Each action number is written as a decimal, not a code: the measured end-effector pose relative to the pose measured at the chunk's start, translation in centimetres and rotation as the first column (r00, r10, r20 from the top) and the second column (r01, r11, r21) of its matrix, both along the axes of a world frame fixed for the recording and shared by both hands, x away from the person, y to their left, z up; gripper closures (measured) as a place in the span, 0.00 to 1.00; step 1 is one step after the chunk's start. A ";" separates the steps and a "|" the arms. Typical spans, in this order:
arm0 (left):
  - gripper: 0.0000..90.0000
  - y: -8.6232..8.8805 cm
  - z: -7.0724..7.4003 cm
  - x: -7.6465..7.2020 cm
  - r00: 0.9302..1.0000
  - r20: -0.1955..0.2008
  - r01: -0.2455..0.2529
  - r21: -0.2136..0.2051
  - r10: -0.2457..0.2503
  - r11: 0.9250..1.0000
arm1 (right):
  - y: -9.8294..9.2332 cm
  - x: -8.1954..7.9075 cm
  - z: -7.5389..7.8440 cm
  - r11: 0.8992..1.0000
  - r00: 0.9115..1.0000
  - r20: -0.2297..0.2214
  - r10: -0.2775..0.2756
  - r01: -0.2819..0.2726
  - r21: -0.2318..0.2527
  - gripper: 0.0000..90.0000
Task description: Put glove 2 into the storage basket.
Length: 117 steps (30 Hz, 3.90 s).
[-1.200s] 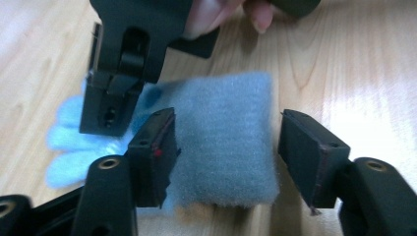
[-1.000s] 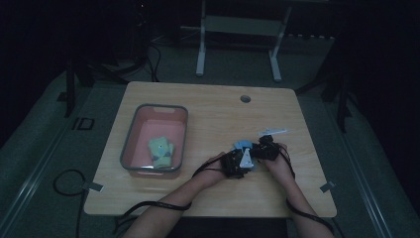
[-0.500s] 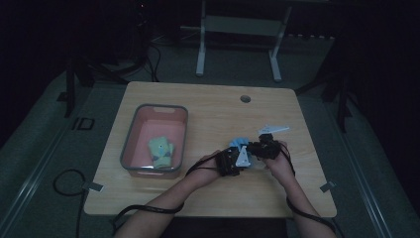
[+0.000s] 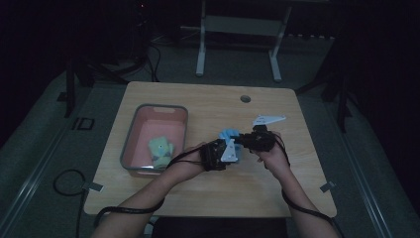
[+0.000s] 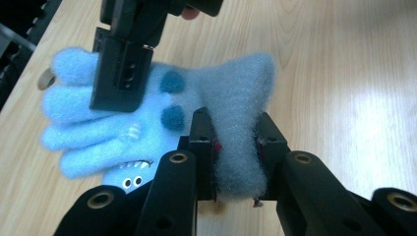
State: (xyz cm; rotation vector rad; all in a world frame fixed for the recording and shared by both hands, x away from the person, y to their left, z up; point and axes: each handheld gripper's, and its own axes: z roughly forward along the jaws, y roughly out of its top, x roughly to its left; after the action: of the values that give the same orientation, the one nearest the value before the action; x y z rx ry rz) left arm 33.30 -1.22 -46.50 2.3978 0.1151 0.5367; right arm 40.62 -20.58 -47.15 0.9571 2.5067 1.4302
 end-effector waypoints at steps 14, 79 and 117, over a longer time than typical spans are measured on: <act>0.85 5.4 1.5 -0.1 0.998 0.007 -0.059 0.013 0.059 0.998 | 6.1 1.1 2.0 0.997 0.997 0.002 0.076 -0.076 0.024 0.89; 0.25 19.1 -2.7 2.0 0.916 -0.188 -0.338 0.111 0.354 0.934 | 20.1 3.3 -1.4 0.970 0.968 -0.056 0.243 -0.243 -0.001 0.33; 0.04 13.1 1.5 -0.1 0.952 -0.218 -0.256 -0.184 0.214 0.949 | 13.2 2.0 0.3 0.968 0.967 0.041 0.253 -0.253 0.002 0.22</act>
State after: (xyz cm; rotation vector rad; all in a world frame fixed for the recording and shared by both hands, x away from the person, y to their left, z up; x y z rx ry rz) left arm 33.24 11.85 -45.01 2.2354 0.5267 0.3728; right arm 42.66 -7.43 -46.81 0.6180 2.6724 1.5074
